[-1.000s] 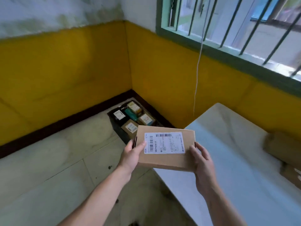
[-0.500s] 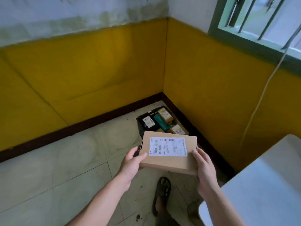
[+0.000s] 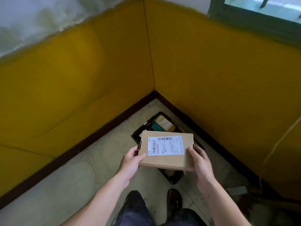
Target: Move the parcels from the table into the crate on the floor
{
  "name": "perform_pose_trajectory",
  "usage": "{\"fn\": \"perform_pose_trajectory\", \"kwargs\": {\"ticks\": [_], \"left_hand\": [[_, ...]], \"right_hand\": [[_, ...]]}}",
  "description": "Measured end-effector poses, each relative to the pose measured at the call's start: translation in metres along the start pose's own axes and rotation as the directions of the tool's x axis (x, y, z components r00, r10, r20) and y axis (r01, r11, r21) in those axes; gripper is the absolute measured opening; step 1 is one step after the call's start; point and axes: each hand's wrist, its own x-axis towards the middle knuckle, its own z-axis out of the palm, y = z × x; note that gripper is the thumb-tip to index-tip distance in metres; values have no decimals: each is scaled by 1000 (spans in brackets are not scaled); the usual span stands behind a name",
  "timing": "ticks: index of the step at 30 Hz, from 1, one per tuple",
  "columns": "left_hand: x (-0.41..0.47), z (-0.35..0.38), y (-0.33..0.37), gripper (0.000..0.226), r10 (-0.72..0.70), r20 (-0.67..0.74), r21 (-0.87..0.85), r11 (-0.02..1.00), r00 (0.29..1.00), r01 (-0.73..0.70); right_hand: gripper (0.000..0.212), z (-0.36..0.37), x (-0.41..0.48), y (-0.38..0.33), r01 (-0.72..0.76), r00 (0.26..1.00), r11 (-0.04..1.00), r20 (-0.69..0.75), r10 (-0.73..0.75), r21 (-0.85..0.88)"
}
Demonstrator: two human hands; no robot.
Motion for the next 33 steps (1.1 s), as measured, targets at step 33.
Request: {"fn": "perform_pose_trajectory", "kwargs": {"ticks": [33], "left_hand": [[506, 34, -39, 44, -51, 431, 431, 889, 901, -156]], "right_hand": [[26, 203, 338, 153, -142, 884, 982, -431, 181, 122]]}}
